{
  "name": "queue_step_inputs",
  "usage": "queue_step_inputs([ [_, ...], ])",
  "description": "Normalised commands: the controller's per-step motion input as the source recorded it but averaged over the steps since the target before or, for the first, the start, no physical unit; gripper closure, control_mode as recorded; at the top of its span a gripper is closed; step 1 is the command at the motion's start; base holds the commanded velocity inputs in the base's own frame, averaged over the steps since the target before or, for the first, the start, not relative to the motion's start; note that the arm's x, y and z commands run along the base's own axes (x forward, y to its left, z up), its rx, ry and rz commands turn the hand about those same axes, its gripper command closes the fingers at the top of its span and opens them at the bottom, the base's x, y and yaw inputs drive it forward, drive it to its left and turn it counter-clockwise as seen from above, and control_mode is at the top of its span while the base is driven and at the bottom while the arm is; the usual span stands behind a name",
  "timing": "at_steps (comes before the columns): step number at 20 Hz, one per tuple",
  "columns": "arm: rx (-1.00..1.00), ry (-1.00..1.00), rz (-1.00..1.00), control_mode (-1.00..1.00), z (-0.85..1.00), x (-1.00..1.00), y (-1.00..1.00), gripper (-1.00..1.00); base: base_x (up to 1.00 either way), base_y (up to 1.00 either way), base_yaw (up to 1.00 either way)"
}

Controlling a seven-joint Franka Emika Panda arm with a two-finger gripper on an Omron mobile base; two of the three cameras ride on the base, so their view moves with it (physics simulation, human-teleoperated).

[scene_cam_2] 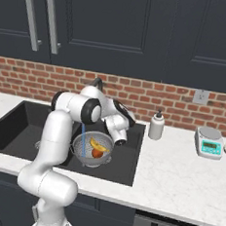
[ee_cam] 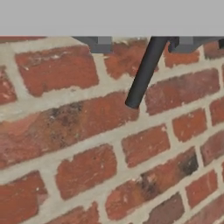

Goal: Put the colander in the sink, put the banana, orange in the colander, and turn on the sink faucet and pour water over the colander.

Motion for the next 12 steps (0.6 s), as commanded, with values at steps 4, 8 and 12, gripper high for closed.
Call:
queue_step_inputs([
  [4, 0.15, 0.12, -0.06, -1.0, 0.0, 0.23, -0.78, 1.0, 0.0, 0.0, 0.0],
  [8, 0.29, 0.02, -0.01, -1.0, 0.61, -0.13, -0.79, 1.0, 0.0, 0.0, 0.0],
  [12, 0.35, -0.06, 0.0, -1.0, 1.0, -0.37, -0.81, 1.0, 0.0, 0.0, 0.0],
])
